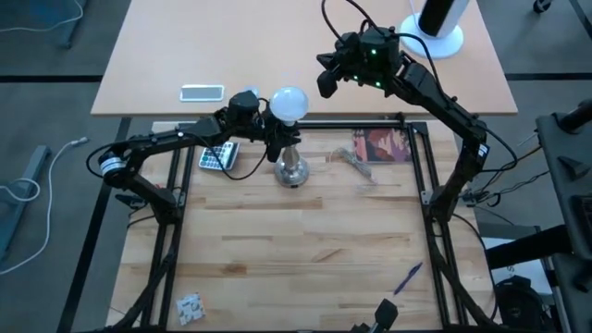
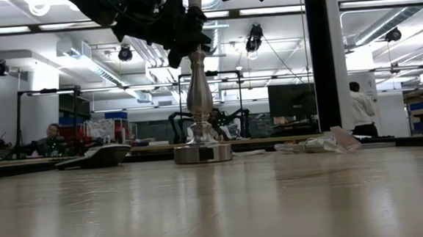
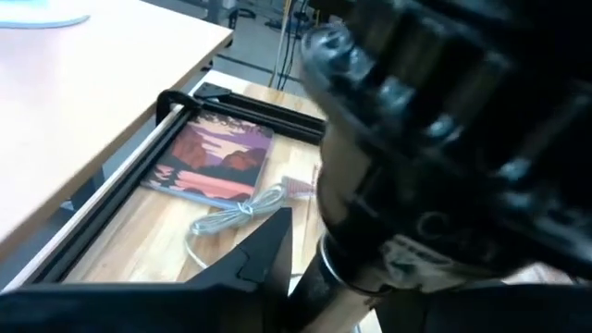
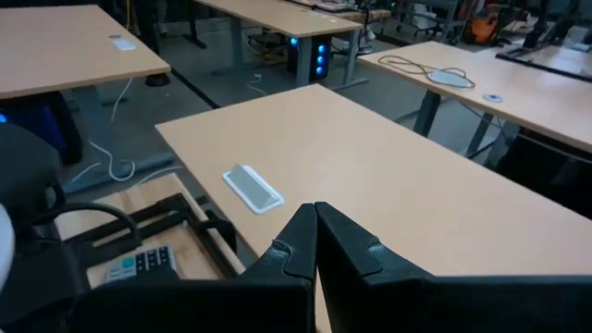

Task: Screw lightbulb
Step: Insert the lightbulb into the table lamp

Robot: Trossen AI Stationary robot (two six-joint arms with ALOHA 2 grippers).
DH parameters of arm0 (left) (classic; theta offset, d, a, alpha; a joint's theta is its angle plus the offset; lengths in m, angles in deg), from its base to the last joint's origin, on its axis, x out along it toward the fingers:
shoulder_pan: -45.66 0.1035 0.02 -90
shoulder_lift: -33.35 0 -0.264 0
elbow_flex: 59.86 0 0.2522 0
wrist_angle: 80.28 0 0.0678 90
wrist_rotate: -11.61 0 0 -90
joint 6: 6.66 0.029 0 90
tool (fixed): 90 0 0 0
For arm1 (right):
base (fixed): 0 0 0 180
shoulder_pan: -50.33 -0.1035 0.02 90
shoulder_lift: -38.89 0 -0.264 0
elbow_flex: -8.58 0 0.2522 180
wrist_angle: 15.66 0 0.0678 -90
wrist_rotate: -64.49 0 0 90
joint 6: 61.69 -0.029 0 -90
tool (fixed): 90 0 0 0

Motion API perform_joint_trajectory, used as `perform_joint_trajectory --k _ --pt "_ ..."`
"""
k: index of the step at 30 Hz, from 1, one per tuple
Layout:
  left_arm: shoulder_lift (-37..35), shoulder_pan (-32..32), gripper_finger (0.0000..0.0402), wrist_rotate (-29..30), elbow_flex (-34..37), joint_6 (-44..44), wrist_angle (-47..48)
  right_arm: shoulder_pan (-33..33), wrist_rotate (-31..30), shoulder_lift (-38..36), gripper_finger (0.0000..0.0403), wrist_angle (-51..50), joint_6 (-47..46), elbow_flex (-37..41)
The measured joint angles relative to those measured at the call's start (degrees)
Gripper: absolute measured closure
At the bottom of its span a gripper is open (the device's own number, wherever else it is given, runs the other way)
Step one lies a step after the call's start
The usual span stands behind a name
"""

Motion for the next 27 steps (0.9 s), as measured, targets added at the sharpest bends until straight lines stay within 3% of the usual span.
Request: perform_joint_trajectory --k 12,27 --pt "-3.4 0.3 0.0247 1.1 0.1 0.5 2.6 -0.1 0.1 0.0 0.0403 0.3 -0.7 0.0" --pt "-9.4 0.7 0.0253 6.2 0.1 1.1 9.3 -0.1 0.1 0.0 0.0403 1.2 -0.5 0.0"
